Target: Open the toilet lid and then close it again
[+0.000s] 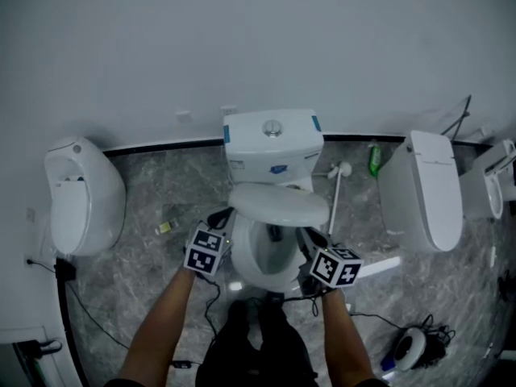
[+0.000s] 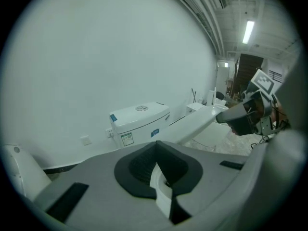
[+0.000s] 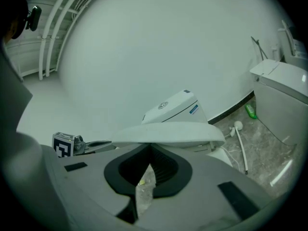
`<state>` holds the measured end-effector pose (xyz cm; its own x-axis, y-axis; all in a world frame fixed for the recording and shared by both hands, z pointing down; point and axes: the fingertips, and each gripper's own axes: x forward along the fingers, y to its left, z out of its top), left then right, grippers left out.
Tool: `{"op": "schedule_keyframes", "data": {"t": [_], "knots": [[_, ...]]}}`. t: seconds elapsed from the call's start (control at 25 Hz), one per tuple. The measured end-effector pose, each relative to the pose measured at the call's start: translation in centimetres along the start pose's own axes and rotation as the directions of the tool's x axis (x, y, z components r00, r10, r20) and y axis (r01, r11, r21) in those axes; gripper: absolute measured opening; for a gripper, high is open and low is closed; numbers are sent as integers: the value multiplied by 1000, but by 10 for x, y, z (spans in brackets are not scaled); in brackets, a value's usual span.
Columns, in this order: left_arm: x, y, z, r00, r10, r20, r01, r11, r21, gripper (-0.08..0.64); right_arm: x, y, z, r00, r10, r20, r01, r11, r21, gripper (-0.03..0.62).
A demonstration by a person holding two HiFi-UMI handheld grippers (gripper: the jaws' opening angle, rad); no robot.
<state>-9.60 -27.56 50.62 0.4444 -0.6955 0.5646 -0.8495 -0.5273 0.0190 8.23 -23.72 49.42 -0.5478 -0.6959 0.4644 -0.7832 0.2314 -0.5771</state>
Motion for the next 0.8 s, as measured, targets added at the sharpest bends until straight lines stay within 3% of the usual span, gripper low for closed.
{"op": "schedule_keyframes", "data": {"t": [0.8], "knots": [[25,4,52,1000,-10,-8,10,999,52,5,15,-12,66,998,63,-2,-63,997,-49,12]]}}
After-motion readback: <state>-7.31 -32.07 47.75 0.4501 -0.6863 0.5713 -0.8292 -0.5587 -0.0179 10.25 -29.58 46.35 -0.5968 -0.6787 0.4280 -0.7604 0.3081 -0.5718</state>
